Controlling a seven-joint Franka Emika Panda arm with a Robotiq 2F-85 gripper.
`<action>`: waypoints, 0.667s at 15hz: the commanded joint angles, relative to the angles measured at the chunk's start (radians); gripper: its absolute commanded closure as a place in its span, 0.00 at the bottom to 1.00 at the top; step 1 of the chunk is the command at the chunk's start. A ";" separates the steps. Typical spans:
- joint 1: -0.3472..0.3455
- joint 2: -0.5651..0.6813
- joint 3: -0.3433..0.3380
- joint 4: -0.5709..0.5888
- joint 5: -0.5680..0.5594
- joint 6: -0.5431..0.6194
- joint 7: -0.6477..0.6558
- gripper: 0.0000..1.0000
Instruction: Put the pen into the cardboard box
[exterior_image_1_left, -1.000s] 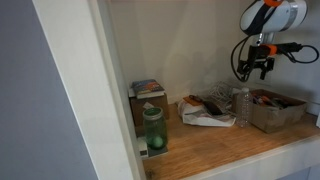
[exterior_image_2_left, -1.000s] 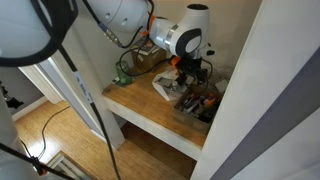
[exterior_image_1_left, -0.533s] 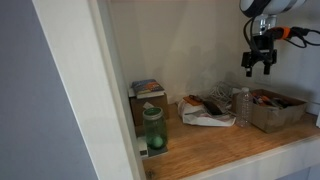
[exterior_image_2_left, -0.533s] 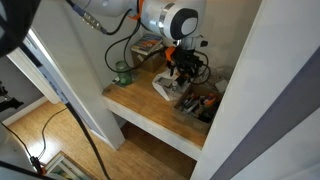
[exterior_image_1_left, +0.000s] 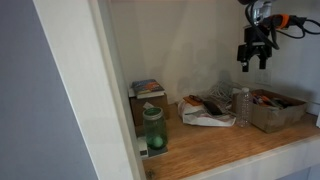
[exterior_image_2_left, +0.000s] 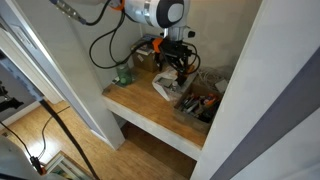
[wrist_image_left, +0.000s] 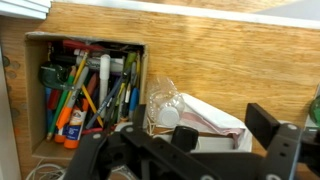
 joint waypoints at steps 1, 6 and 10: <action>0.034 -0.133 0.026 -0.106 -0.003 0.055 0.038 0.00; 0.070 -0.263 0.046 -0.195 -0.021 0.051 -0.031 0.00; 0.070 -0.209 0.039 -0.131 -0.005 0.020 0.003 0.00</action>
